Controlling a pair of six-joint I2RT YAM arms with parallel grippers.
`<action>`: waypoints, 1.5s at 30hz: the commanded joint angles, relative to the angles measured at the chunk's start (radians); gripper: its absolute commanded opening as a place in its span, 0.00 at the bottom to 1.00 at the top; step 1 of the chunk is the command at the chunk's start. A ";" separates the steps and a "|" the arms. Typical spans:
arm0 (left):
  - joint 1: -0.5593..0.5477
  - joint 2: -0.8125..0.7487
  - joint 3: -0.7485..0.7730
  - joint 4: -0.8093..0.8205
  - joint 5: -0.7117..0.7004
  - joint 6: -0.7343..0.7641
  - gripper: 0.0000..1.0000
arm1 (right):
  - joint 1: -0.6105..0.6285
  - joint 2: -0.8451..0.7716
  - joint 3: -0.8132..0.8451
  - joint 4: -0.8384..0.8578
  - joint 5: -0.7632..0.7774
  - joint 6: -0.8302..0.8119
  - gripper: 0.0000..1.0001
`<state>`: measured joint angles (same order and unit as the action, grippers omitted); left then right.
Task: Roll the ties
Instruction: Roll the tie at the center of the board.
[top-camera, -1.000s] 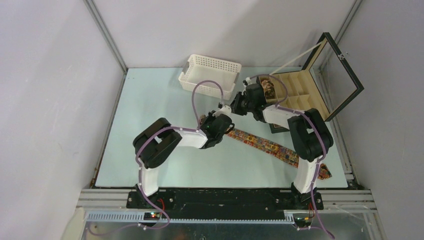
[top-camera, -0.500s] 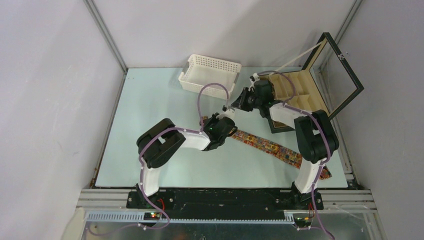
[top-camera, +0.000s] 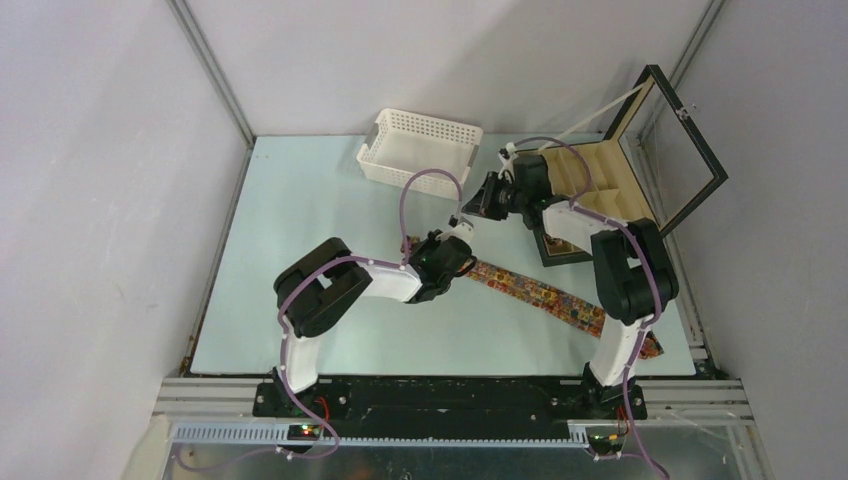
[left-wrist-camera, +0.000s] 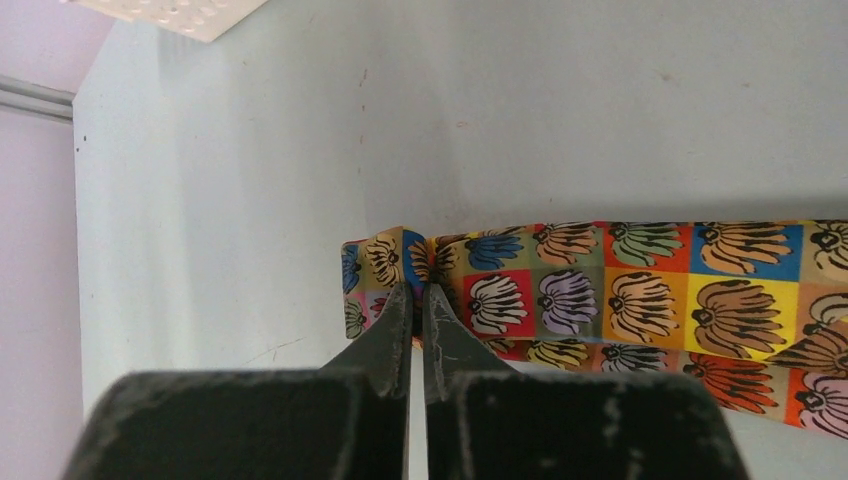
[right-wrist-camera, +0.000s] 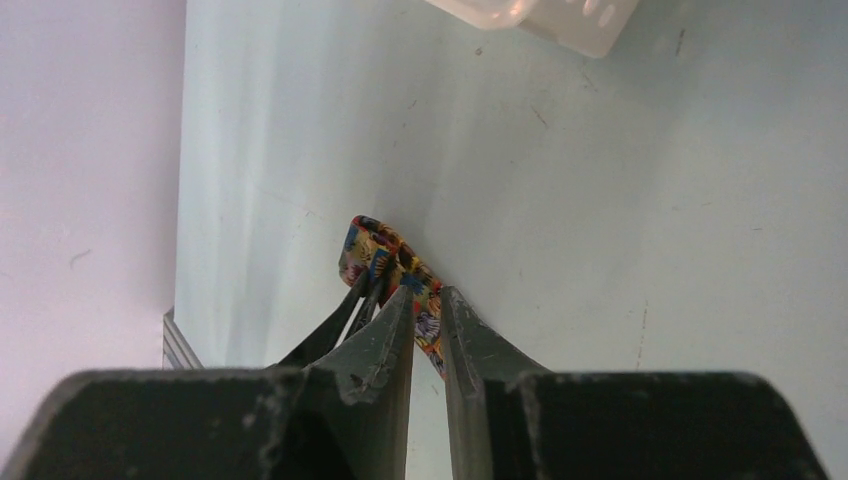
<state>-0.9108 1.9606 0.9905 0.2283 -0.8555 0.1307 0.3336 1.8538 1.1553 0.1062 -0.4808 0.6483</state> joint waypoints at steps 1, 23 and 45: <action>-0.007 -0.032 0.030 -0.030 0.048 -0.025 0.00 | 0.003 0.028 0.050 0.011 -0.050 -0.006 0.19; -0.004 -0.022 0.047 -0.054 0.145 -0.051 0.00 | 0.060 0.435 0.578 -0.292 -0.511 -0.163 0.31; -0.002 -0.024 0.041 -0.050 0.153 -0.053 0.00 | 0.121 0.658 0.785 -0.426 -0.557 -0.198 0.58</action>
<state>-0.9104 1.9606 1.0119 0.1730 -0.7288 0.1047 0.4389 2.4733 1.8950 -0.2817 -1.0077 0.4583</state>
